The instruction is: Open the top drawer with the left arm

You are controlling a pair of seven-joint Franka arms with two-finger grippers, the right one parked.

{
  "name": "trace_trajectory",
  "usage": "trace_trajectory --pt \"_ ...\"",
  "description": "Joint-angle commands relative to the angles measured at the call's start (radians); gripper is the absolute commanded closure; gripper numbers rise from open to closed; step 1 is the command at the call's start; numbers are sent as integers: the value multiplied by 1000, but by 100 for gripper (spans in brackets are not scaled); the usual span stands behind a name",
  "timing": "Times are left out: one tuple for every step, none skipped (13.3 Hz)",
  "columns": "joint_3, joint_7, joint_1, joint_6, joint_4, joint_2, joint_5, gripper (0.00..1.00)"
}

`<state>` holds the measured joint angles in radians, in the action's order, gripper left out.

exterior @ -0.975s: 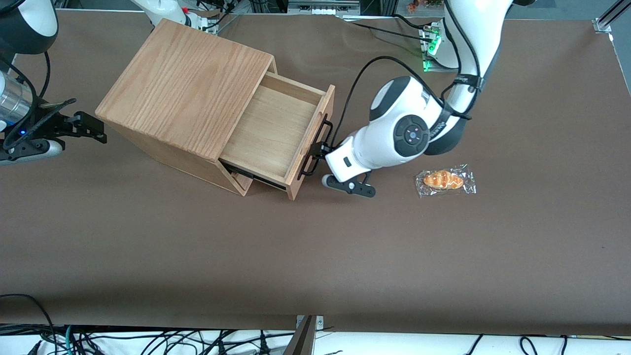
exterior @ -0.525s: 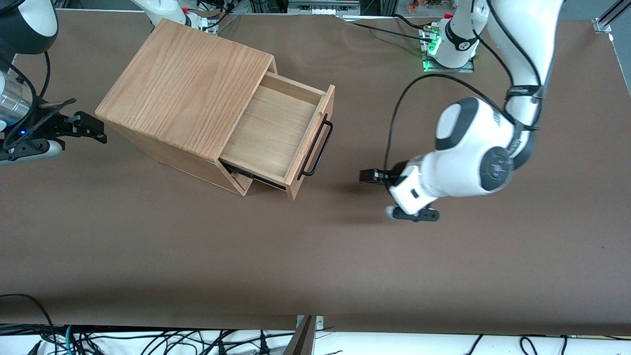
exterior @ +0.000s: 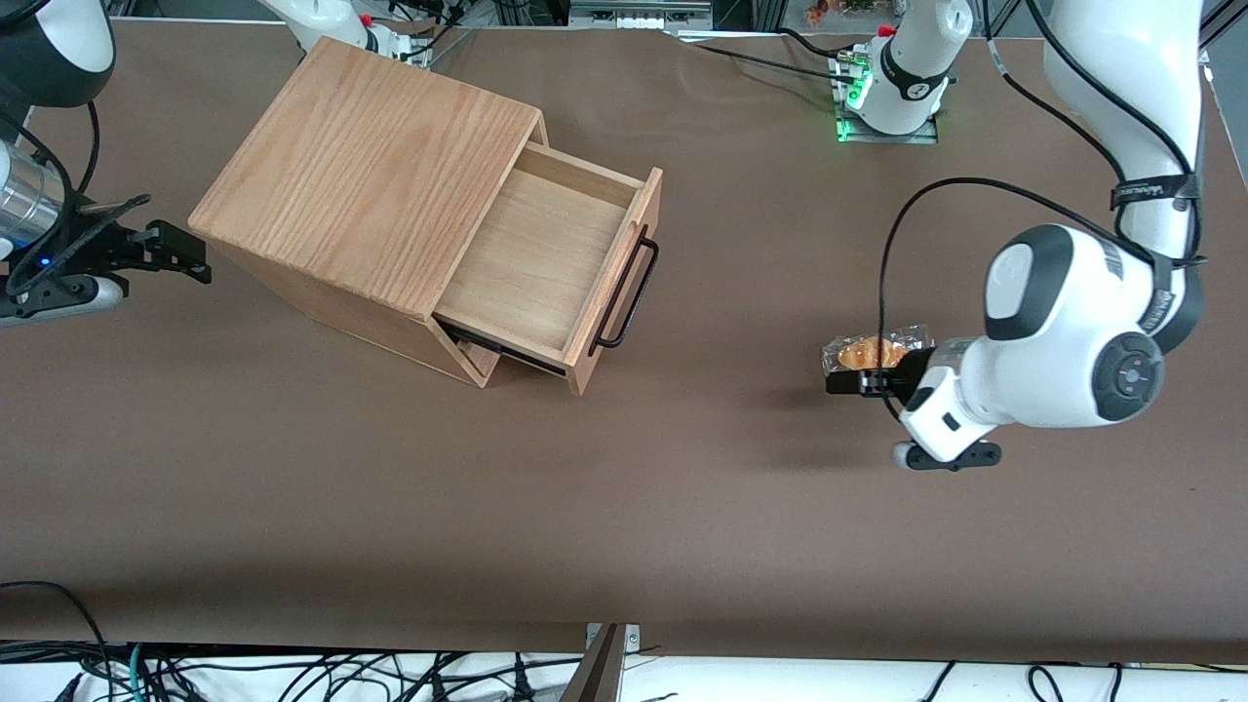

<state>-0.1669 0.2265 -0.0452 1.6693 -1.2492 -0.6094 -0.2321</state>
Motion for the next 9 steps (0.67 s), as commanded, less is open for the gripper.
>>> trace_trajectory --pt "-9 -90 68 -17 -39 48 27 0" --pt "-3 -178 91 -17 -89 93 25 0" --pt "30 -278 103 -8 -166 150 23 0" --pt "80 -370 102 7 -238 213 23 0" --pt "127 -447 91 12 -309 280 23 0" --pt "165 -490 90 12 -356 340 25 0" --pt "190 -515 90 12 -396 397 27 0" --pt "210 -523 87 10 -426 455 49 0" --pt "211 -523 81 3 -449 506 103 0"
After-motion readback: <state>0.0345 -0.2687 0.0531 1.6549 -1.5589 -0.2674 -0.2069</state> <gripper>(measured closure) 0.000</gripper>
